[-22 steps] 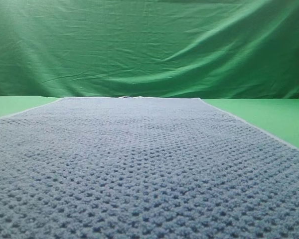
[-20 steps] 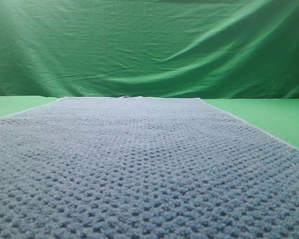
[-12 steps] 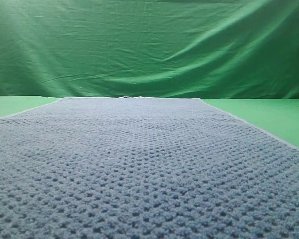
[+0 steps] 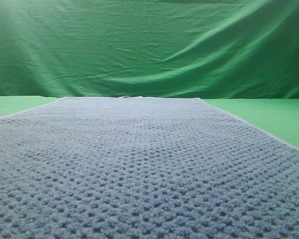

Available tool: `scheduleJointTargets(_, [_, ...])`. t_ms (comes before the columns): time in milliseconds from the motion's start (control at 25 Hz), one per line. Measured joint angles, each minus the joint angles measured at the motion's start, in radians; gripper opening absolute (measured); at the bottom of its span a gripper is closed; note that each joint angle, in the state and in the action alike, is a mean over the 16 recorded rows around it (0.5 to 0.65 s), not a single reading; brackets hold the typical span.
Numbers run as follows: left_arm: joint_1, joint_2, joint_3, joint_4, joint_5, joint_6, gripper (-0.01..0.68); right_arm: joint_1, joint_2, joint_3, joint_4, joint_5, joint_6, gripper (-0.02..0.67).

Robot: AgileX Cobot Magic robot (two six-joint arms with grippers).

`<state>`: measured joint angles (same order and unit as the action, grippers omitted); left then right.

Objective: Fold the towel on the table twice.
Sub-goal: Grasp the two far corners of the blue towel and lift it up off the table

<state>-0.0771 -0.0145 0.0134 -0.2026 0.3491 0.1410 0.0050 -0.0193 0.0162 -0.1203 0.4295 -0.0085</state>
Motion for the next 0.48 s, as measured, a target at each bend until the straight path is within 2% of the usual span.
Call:
scheduleJointTargets(240, [0.000, 0.000, 0.000, -0.007, -0.030, 0.001, 0.000, 0.000, 0.000, 0.001, 0.000, -0.012, 0.000, 0.000])
scheduleJointTargets(480, [0.000, 0.000, 0.001, -0.046, -0.168, 0.001, 0.000, 0.000, 0.000, 0.005, 0.003, -0.102, 0.000, 0.000])
